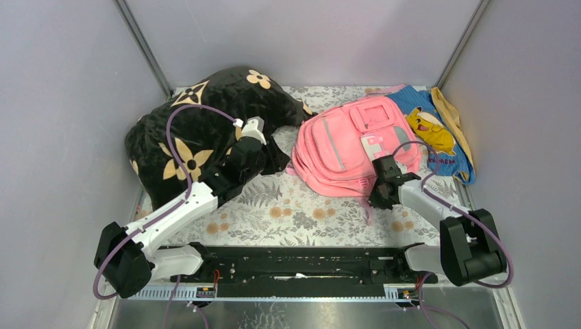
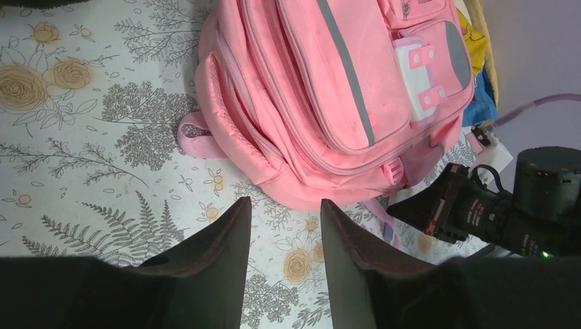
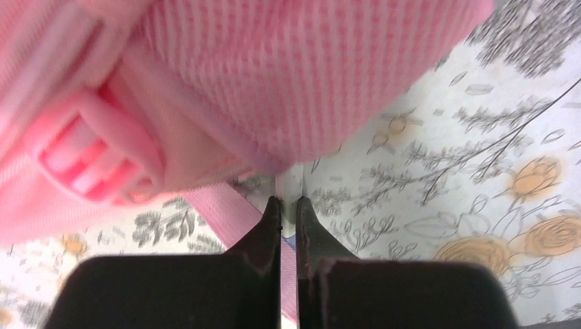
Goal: Pack the student bag
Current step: Move the stationery to the center of the board.
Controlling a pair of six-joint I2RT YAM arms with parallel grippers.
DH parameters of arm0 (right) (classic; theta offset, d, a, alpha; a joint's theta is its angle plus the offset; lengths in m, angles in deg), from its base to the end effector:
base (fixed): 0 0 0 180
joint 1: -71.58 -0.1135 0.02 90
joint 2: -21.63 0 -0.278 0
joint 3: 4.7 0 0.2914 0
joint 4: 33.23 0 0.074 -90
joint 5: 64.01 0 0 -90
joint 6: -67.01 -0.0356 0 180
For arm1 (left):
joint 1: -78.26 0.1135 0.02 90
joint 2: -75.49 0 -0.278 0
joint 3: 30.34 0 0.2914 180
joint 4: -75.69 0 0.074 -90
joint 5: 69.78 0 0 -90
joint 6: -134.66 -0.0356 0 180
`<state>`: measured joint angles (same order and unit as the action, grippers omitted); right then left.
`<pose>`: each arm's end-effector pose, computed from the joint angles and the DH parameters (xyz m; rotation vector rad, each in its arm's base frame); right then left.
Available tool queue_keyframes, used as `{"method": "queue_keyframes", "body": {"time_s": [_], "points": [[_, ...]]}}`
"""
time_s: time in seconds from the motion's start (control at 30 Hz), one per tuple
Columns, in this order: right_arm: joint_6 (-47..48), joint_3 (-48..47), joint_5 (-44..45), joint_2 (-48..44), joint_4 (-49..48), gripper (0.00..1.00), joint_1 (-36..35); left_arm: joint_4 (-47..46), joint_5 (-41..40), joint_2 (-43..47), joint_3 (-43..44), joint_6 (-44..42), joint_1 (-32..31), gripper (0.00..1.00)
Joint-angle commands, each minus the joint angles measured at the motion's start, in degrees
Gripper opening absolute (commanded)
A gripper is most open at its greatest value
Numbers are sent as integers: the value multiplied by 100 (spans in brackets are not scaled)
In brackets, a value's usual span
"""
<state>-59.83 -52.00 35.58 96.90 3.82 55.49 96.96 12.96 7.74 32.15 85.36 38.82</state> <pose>0.2445 0.0644 0.1468 0.5312 2.6249 0.0633 0.2366 -0.1888 0.2953 -0.1061 2.1106 -0.7382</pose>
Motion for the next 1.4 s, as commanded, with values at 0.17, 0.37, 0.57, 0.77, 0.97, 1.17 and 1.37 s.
{"method": "queue_keyframes", "body": {"time_s": [0.17, 0.37, 0.57, 0.77, 0.97, 1.17, 1.37], "points": [[-414, 453, -1686, -458, 345, 0, -977, -192, -208, 122, -179, 91, -18, 48], [-590, -232, -1692, 472, -70, 0, -2546, -132, -384, 192, -250, 105, -11, 48], [-183, -1555, -1724, 1836, -298, 0, -3336, 116, -781, 460, -499, 263, 25, 48], [753, -3113, -1785, 3060, -7, 0, -3448, 862, -1384, 593, -942, 1000, 422, 46], [1024, -3818, -1599, 3170, 182, 16, -3451, 1512, -1729, 355, -860, 1441, 520, 44], [1132, -4234, -674, 2464, 451, 37, -3427, 1608, -1850, -140, -574, 1201, 219, 60], [1283, -4263, 236, 1870, 496, 47, -2813, 1411, -1635, -533, -400, 1410, -251, 65]]}}
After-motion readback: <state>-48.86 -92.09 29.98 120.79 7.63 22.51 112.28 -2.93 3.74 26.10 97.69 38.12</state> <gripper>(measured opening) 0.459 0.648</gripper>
